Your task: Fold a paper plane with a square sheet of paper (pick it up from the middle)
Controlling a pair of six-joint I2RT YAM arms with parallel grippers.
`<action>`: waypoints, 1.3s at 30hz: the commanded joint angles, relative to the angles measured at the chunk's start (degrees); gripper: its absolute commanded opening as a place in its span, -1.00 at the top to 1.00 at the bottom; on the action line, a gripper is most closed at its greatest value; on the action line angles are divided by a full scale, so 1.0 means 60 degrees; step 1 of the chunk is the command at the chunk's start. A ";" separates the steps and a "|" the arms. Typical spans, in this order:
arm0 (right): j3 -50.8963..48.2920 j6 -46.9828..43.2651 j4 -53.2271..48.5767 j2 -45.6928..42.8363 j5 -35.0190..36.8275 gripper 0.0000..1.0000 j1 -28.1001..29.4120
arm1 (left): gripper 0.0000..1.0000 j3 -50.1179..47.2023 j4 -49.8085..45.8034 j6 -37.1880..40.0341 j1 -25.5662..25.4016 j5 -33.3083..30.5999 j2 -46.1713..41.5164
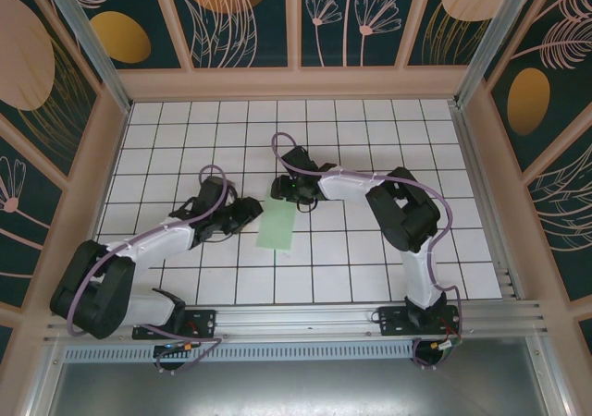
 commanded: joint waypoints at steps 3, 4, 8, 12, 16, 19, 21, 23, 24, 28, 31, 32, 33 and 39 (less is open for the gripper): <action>0.0640 -0.0996 -0.1992 0.0189 0.1460 -0.21 0.0120 | -0.20 -0.0367 -0.0672 0.0506 0.0719 -0.0168 -0.0290; 0.0742 -0.1079 -0.2152 0.0083 0.1672 -0.27 0.0279 | -0.26 -0.0414 -0.0730 0.0559 0.0868 -0.0195 -0.0305; 0.0706 -0.0911 -0.2856 -0.0100 0.2164 -0.45 0.0970 | -0.50 -0.0635 -0.0907 0.0761 0.1465 -0.0328 -0.0454; 0.0569 -0.0728 -0.3255 -0.0190 0.2314 -0.52 0.1802 | -0.67 -0.0644 -0.1141 0.1001 0.1933 -0.0472 -0.0637; 0.0934 -0.0636 -0.3761 -0.0212 0.2618 -0.55 0.2439 | -0.79 -0.0545 -0.1346 0.1228 0.2248 -0.0653 -0.0737; 0.1310 -0.0489 -0.4136 -0.0154 0.2956 -0.55 0.2780 | -0.88 -0.0501 -0.1465 0.1287 0.2385 -0.0849 -0.0759; 0.1463 -0.0404 -0.4253 -0.0175 0.3218 -0.56 0.3003 | -0.93 -0.0493 -0.1516 0.1337 0.2483 -0.0958 -0.0759; 0.1567 -0.0260 -0.4344 -0.0167 0.3151 -0.56 0.3126 | -0.97 -0.0472 -0.1569 0.1368 0.2587 -0.1019 -0.0773; 0.1517 -0.0225 -0.4269 -0.0172 0.2868 -0.55 0.3145 | -0.97 -0.0464 -0.1569 0.1374 0.2617 -0.1047 -0.0774; 0.1026 -0.0144 -0.3531 -0.0122 0.1574 -0.51 0.3052 | -0.97 -0.0478 -0.1569 0.1412 0.2718 -0.1020 -0.0763; 0.0763 -0.0108 -0.3218 -0.0001 0.1073 -0.47 0.2884 | -0.97 -0.0515 -0.1540 0.1391 0.2717 -0.0936 -0.0773; 0.0657 -0.0107 -0.3119 0.0020 0.1008 -0.46 0.2818 | -0.97 -0.0523 -0.1525 0.1386 0.2720 -0.0919 -0.0788; 0.0545 -0.0129 -0.3046 0.0002 0.1001 -0.46 0.2740 | -0.97 -0.0535 -0.1524 0.1394 0.2718 -0.0904 -0.0803; -0.0188 -0.1073 -0.2585 -0.0107 0.1533 -0.46 0.1832 | -0.97 -0.0596 -0.1427 0.1387 0.2721 -0.0789 -0.0834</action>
